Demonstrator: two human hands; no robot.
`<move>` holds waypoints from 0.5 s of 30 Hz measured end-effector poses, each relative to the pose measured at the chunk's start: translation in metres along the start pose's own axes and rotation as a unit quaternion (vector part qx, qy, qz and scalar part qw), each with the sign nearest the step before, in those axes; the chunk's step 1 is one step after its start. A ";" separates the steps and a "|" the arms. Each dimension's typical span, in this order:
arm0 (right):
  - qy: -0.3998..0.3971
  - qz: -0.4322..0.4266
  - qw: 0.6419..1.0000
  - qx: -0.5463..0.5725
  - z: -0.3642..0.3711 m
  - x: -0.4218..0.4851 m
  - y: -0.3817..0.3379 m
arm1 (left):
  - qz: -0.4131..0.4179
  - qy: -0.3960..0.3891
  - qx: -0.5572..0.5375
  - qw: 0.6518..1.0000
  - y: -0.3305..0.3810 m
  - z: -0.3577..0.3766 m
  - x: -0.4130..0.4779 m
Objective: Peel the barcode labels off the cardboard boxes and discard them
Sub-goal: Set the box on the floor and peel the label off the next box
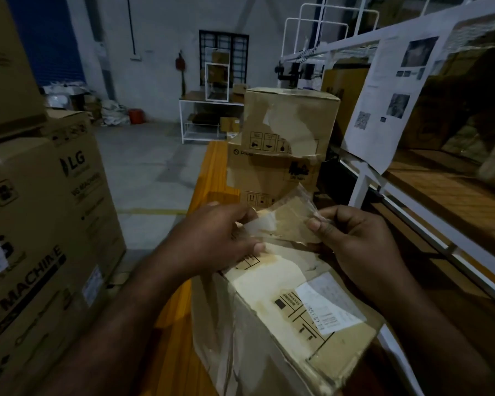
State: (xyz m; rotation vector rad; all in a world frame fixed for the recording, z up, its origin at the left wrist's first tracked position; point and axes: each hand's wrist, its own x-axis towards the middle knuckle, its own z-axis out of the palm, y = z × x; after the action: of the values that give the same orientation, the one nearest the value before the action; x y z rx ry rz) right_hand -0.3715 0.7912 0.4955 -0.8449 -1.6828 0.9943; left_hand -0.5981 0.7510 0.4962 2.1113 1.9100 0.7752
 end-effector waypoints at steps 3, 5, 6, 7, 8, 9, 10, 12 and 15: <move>0.002 -0.001 1.000 0.011 0.000 0.001 0.001 | 0.004 -0.009 -0.003 1.000 0.002 -0.004 0.009; 0.011 0.012 0.999 0.050 0.001 0.001 0.002 | 0.013 0.010 -0.003 1.000 0.004 -0.004 0.015; 0.015 0.019 0.997 0.067 0.001 0.001 0.002 | 0.018 0.015 -0.009 1.000 0.005 -0.003 0.018; 0.021 0.026 0.997 0.074 0.001 0.002 0.002 | 0.021 0.021 -0.022 0.999 0.005 -0.002 0.020; 0.026 0.033 0.996 0.073 0.000 0.002 0.003 | 0.023 0.025 -0.038 0.999 0.005 -0.002 0.022; 0.033 0.042 0.996 0.072 0.000 0.003 0.003 | 0.023 0.027 -0.054 0.998 0.006 -0.001 0.023; 0.042 0.052 0.995 0.074 -0.001 0.003 0.004 | 0.023 0.027 -0.070 0.997 0.006 0.000 0.025; 0.058 0.070 0.992 0.087 -0.002 0.004 0.004 | 0.026 0.032 -0.098 0.994 0.006 0.002 0.029; 0.072 0.085 0.989 0.098 -0.003 0.004 0.004 | 0.037 0.044 -0.133 0.989 0.004 0.006 0.036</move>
State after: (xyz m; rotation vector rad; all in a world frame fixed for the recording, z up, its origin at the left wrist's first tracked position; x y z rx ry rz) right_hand -0.3692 0.7971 0.4945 -0.9163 -1.3827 1.1650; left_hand -0.5903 0.7863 0.5022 2.0213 1.6682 1.0904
